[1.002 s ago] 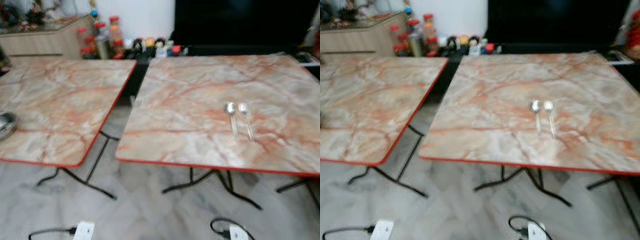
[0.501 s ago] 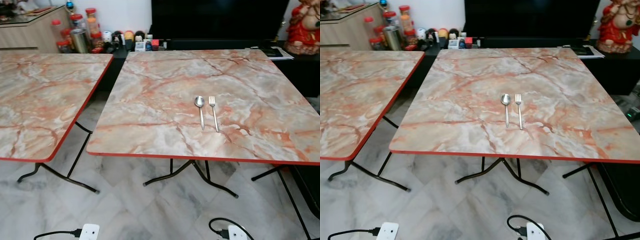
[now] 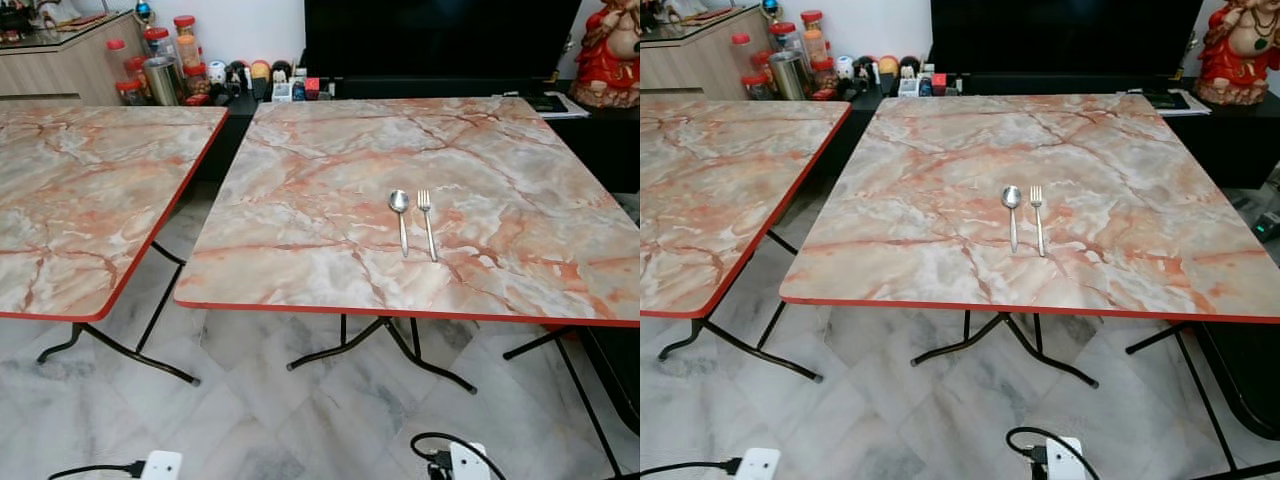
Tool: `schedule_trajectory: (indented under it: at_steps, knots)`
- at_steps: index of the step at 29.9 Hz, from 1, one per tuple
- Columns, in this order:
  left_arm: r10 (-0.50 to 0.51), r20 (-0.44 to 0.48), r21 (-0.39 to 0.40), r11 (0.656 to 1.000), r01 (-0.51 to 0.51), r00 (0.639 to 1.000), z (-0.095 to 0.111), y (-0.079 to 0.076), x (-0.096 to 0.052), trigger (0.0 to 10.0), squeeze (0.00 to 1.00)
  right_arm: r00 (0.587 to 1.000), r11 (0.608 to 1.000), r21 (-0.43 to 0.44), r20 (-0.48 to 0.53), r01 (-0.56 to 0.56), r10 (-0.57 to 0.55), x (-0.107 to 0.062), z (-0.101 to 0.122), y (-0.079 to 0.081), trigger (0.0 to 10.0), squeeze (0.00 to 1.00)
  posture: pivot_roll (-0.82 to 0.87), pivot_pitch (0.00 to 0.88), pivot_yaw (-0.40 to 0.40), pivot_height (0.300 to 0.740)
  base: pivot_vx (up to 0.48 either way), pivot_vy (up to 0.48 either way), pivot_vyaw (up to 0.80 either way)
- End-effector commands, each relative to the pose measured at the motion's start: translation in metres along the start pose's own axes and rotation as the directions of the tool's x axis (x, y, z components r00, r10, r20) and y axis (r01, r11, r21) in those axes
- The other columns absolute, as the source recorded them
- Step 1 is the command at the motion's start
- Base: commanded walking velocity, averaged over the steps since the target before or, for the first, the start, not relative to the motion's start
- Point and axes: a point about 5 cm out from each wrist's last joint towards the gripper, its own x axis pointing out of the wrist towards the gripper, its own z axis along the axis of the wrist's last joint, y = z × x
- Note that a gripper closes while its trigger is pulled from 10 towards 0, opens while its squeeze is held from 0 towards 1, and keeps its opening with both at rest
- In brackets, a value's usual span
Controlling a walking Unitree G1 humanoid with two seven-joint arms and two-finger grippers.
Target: Setting the table
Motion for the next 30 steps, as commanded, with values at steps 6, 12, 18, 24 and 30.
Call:
schedule_trajectory:
  at_steps: [6, 12, 18, 24, 30]
  knots:
    - [-0.015, -0.009, -0.008, 1.0, 0.014, 1.0, -0.008, -0.005, -0.001, 10.0, 0.0, 0.961, 0.999, -0.04, 0.278, 0.016, -0.005, 0.016, 0.074, -0.008, 10.0, 0.0, -0.04, 0.0, 0.04, 0.74, 0.0, 0.0, 0.0]
    - [-0.036, -0.019, -0.001, 0.999, 0.036, 0.999, -0.013, -0.024, -0.002, 10.0, 0.0, 0.857, 0.998, -0.048, 0.515, 0.045, -0.014, 0.013, 0.131, -0.014, 10.0, 0.0, -0.05, 0.0, 0.046, 0.74, 0.0, 0.0, 0.0]
    - [-0.043, -0.023, 0.004, 0.999, 0.043, 0.999, -0.013, -0.028, -0.003, 10.0, 0.0, 0.812, 0.998, -0.039, 0.583, 0.04, -0.01, 0.006, 0.143, -0.015, 10.0, 0.0, -0.06, 0.0, 0.05, 0.74, 0.0, 0.0, 0.0]
    - [-0.038, -0.014, 0.003, 0.999, 0.038, 0.999, -0.007, -0.02, -0.001, 10.0, 0.0, 0.778, 0.995, -0.076, 0.628, 0.061, 0.0, -0.013, 0.138, -0.019, 10.0, 0.0, -0.06, 0.0, 0.047, 0.74, 0.0, 0.0, 0.0]
    - [-0.023, -0.014, 0.002, 1.0, 0.023, 1.0, -0.009, -0.007, -0.001, 10.0, 0.0, 0.743, 0.995, -0.054, 0.669, 0.079, -0.023, -0.024, 0.148, -0.022, 10.0, 0.0, -0.06, 0.0, 0.052, 0.74, 0.0, 0.0, 0.0]
